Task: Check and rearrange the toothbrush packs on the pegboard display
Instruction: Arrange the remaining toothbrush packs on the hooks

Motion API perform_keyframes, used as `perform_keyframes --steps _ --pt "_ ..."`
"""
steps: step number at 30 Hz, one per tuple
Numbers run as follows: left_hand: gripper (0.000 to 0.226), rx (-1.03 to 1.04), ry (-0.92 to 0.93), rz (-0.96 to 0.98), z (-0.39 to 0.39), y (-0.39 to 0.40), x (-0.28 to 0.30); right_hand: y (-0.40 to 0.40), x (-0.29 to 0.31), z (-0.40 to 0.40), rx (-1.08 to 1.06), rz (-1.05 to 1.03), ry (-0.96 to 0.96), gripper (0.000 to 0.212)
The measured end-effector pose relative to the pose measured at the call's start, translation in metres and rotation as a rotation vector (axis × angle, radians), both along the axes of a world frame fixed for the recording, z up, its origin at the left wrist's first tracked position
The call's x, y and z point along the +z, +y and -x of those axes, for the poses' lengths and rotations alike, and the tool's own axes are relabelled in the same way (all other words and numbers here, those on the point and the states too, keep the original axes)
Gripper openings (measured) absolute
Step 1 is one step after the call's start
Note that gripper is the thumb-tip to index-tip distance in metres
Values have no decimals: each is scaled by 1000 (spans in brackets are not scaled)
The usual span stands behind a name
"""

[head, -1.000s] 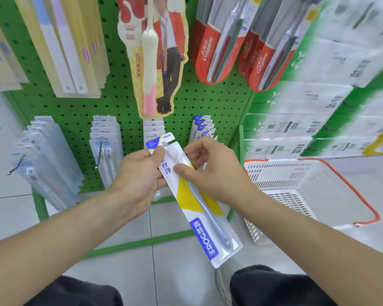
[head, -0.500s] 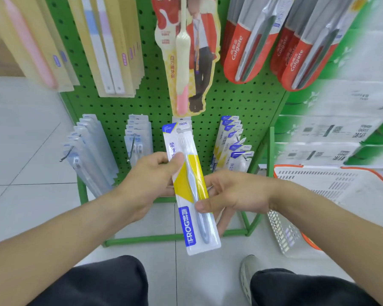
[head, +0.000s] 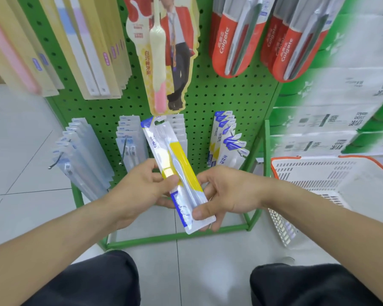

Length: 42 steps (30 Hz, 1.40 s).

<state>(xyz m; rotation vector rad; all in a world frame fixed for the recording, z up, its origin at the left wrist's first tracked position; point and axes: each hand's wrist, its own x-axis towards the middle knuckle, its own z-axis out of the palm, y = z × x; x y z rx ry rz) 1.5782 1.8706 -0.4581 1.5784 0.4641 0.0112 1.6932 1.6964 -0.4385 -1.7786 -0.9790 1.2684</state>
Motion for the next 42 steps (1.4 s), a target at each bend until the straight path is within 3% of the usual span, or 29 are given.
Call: perform_keyframes --steps 2,6,11,16,18,22,26,29,32,39,42 --pt "34 -94 31 -33 5 2 -2 2 1 -2 0 3 -33 24" --pt "34 -11 34 -72 6 3 -6 6 1 -1 25 21 -78 35" --pt "37 -5 145 -136 10 -4 -4 4 1 0 -11 45 -112 26" --pt "39 -193 240 102 9 -14 6 3 -3 4 89 111 -314 33" --pt "25 -242 233 185 9 -16 7 3 -4 6 124 148 -365 41" --pt "28 -246 218 177 6 -14 -3 -2 4 10 263 230 -527 59" --pt "31 -229 189 271 3 -13 -4 -6 0 3 142 152 -754 73" --pt "32 -258 196 378 2 -17 -2 -5 -8 -5 -17 49 -638 111" --pt "34 -295 225 434 4 -20 -2 -5 -15 -10 -58 -10 -458 132" --pt "50 -513 293 362 9 -13 -12 1 -25 -15 -202 -51 -396 134" --pt "44 -581 320 301 12 -10 -15 3 -31 -18 -217 -20 -344 129"
